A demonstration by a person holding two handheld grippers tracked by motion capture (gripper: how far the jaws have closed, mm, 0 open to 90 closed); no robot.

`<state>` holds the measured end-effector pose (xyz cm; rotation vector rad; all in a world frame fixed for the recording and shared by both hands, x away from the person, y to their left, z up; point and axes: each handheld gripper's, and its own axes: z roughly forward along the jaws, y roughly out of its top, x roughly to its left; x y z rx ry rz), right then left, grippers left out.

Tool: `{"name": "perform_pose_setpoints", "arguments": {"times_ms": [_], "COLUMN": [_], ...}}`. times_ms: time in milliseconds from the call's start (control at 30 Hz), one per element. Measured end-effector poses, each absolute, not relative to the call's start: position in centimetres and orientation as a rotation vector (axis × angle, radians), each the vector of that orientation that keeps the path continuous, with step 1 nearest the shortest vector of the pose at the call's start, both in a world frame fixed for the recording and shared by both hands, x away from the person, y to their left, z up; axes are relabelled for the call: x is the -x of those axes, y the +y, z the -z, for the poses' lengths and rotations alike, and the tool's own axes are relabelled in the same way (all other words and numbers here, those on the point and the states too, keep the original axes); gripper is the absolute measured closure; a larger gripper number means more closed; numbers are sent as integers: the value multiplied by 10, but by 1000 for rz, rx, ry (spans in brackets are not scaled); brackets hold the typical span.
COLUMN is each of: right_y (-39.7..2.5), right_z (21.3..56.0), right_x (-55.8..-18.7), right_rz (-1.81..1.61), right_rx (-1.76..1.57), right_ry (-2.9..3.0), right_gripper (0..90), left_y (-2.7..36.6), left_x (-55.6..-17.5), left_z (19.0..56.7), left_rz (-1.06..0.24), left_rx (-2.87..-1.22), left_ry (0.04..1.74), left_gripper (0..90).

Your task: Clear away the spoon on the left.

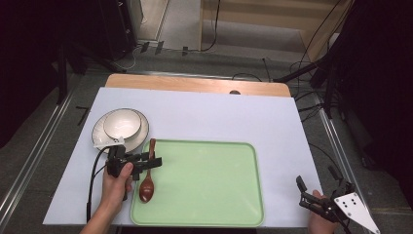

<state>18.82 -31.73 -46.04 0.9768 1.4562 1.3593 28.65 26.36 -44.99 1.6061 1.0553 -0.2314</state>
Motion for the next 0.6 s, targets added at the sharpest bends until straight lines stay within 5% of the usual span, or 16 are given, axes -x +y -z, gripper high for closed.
{"name": "perform_pose_setpoints", "arguments": {"times_ms": [133, 267, 600], "right_y": [-317, -317, -318], "right_z": [460, 460, 460], "right_x": [-188, -188, -188], "right_rz": [-1360, -1359, -1357], "right_rx": [-976, -977, -977], "right_ry": [1457, 1457, 1453], "right_gripper": [0, 0, 0], "left_y": [263, 262, 258], "left_x": [-286, -285, -282], "left_z": [449, 449, 449], "left_rz": [217, 216, 164], "left_rx": [-1610, -1617, -1675], "left_ry": [1037, 1013, 1028], "left_gripper": [72, 4, 0]}}
